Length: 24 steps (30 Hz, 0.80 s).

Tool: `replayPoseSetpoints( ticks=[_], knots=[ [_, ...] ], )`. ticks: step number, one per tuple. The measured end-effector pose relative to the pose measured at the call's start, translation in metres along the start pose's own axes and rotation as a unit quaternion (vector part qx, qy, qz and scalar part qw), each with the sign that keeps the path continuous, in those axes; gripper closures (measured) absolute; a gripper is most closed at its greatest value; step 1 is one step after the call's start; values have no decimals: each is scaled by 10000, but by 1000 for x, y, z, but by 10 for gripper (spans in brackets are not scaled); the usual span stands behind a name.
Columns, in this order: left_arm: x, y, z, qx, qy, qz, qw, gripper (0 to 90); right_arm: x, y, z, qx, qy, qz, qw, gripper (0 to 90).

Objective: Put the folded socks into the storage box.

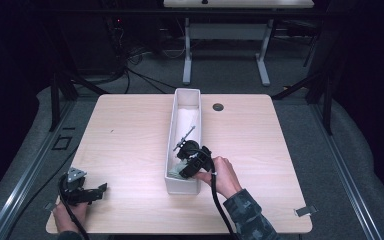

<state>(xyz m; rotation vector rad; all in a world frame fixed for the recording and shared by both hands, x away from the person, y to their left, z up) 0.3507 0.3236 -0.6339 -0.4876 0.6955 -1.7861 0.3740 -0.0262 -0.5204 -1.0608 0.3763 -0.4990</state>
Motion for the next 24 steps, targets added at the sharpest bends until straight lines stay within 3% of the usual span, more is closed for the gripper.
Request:
replayPoseSetpoints(
  ticks=[10,20,21,24],
  knots=[
    [0,0,0,1,2,0,10000,31,-1,3,0,-22,29,93,9999,594],
    [0,0,0,4,2,-5,10000,32,-1,2,1,15,52,78,10000,572],
    [0,0,0,3,0,-6,10000,32,0,2,1,-35,27,-9,10000,569],
    [0,0,0,4,-1,-5,10000,32,-1,3,1,3,39,74,10000,569]
  ],
)
Point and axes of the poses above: each handheld gripper's, and its own axes: y roughly forward along the jaws, z roughly out of its top, x roughly to its right, the point moved 6 cm from there along y, roughly forward along the jaws, and after that the axes turned 2 degrees about x, right-handed, at the moved point
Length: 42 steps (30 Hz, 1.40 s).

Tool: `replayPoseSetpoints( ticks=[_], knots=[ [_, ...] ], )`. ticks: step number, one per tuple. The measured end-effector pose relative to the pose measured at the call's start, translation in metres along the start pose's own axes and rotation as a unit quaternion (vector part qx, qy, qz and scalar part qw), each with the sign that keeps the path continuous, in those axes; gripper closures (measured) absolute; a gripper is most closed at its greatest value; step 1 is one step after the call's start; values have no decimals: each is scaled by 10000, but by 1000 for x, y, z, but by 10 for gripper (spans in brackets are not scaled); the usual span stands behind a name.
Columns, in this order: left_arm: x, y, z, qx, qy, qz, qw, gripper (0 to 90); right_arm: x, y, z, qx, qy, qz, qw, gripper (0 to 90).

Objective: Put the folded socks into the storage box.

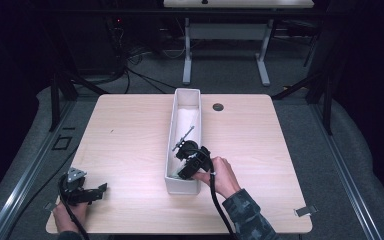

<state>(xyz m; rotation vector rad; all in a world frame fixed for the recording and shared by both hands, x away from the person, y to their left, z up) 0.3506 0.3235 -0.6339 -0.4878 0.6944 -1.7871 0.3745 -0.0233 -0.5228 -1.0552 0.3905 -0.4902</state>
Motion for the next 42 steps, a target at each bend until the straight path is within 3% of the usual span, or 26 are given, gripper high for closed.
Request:
replayPoseSetpoints(
  ticks=[24,27,38,42],
  knots=[
    [0,0,0,-6,-13,-18,10000,35,2,-10,-1,319,80,-2,9995,538],
    [0,0,0,-7,-11,-19,10000,35,2,-13,-1,393,85,-33,9992,499],
    [0,0,0,-1,-27,-23,10000,34,4,-30,-4,865,132,-149,9961,227],
    [-1,0,0,-4,-14,-21,10000,34,6,-38,-10,1027,125,-170,9945,179]
  ],
)
Point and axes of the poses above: each handheld gripper's, and its own axes: y roughly forward along the jaws, z roughly out of its top, x roughly to its right, the point moved 6 cm from there along y, roughly forward along the jaws, and after that the axes turned 2 degrees about x, right-handed, at the moved point
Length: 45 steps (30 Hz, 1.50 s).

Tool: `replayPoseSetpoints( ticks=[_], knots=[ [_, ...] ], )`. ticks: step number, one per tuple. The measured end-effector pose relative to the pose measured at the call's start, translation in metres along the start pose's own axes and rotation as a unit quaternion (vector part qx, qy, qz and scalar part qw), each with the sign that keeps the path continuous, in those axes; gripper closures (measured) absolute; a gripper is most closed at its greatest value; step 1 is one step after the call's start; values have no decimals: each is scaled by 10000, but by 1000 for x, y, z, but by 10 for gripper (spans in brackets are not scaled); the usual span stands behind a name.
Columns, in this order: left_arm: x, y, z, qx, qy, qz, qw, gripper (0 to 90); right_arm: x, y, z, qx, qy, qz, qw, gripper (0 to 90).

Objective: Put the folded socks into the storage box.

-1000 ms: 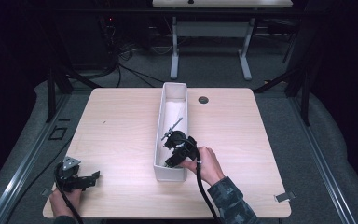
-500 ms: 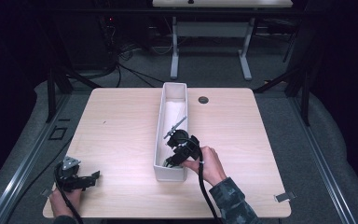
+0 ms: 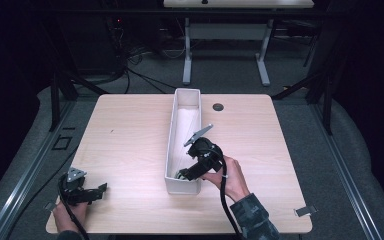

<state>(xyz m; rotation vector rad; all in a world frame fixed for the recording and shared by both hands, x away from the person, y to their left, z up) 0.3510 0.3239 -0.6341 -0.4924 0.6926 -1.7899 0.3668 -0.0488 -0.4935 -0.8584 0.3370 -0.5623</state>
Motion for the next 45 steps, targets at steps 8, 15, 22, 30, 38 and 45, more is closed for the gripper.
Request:
replayPoseSetpoints(
  ticks=[8,15,22,30,38,45],
  knots=[
    [0,0,0,0,-2,-7,10000,34,4,-16,-6,295,2,-152,9994,41],
    [0,0,0,11,-5,4,10000,34,13,-29,-16,495,106,-413,9979,0],
    [0,0,0,5,0,4,10000,34,22,-46,-33,659,248,-641,9955,0],
    [0,0,0,7,4,13,10000,34,32,-62,-63,755,432,-863,9925,0],
    [0,0,0,7,-3,1,10000,35,46,-71,-99,858,715,-1154,9870,0],
    [0,0,0,7,-2,5,10000,35,57,-68,-134,874,979,-1296,9828,0]
  ],
)
Point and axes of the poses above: each handheld gripper's, and its own axes: y roughly forward along the jaws, z roughly out of its top, x roughly to its right, the point moved 6 cm from there along y, roughly forward along the jaws, and after that the axes turned 2 degrees about x, right-handed, at the moved point
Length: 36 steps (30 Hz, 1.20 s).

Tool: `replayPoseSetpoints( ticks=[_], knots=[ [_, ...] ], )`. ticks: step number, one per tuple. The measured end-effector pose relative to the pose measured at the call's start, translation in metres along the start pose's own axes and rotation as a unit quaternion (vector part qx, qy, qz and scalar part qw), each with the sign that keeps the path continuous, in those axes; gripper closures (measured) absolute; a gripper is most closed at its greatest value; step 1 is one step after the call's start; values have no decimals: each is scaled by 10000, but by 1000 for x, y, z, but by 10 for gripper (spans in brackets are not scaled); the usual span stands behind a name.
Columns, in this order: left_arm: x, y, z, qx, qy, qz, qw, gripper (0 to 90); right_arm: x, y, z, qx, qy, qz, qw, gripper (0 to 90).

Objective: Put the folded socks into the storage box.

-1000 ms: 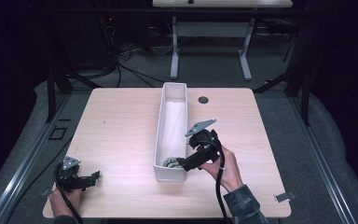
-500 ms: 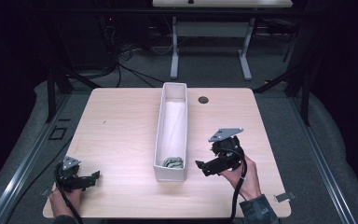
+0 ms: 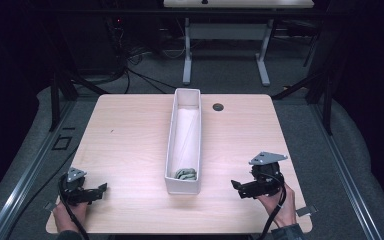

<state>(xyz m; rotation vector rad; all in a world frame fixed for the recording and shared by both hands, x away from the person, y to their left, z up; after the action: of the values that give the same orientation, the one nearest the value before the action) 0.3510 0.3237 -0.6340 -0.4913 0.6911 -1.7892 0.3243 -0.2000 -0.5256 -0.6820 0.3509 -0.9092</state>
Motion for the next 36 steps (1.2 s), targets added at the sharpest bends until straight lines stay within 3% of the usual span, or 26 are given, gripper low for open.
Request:
replayPoseSetpoints(
  ticks=[5,9,10,12,17,23,24,29,36],
  knots=[
    [0,0,0,-1,-1,1,10000,34,13,5,-23,-31,186,-70,9998,0],
    [0,0,0,-3,-4,-1,10000,34,24,10,-42,-58,274,-304,9991,0],
    [0,0,0,-2,-5,-3,10000,34,26,13,-47,7,344,-191,9992,0],
    [0,0,0,4,-9,-4,10000,34,32,17,-57,-27,373,-321,9988,0],
    [0,0,0,-3,-5,-3,10000,34,43,26,-77,-52,515,-384,9979,0],
    [0,0,0,-5,-12,-14,10000,34,53,33,-89,-116,507,-648,9965,0],
    [0,0,0,-7,-10,-24,10000,34,54,35,-91,-77,501,-500,9975,0],
    [0,0,0,-2,-9,-8,10000,34,59,41,-99,-201,474,-671,9964,0],
    [0,0,0,-14,-18,-21,10000,34,62,46,-101,-233,578,-578,9964,0]
  ],
)
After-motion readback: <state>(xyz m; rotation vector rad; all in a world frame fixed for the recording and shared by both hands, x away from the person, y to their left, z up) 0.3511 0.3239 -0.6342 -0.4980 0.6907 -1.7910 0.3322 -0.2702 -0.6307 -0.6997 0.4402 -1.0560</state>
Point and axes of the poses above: each handheld gripper's, and its own axes: y roughly forward along the jaws, z roughly out of its top, x roughly to its right, the point moved 6 cm from there along y, roughly forward along the jaws, and after that the axes turned 2 degrees about x, right-handed, at the moved point
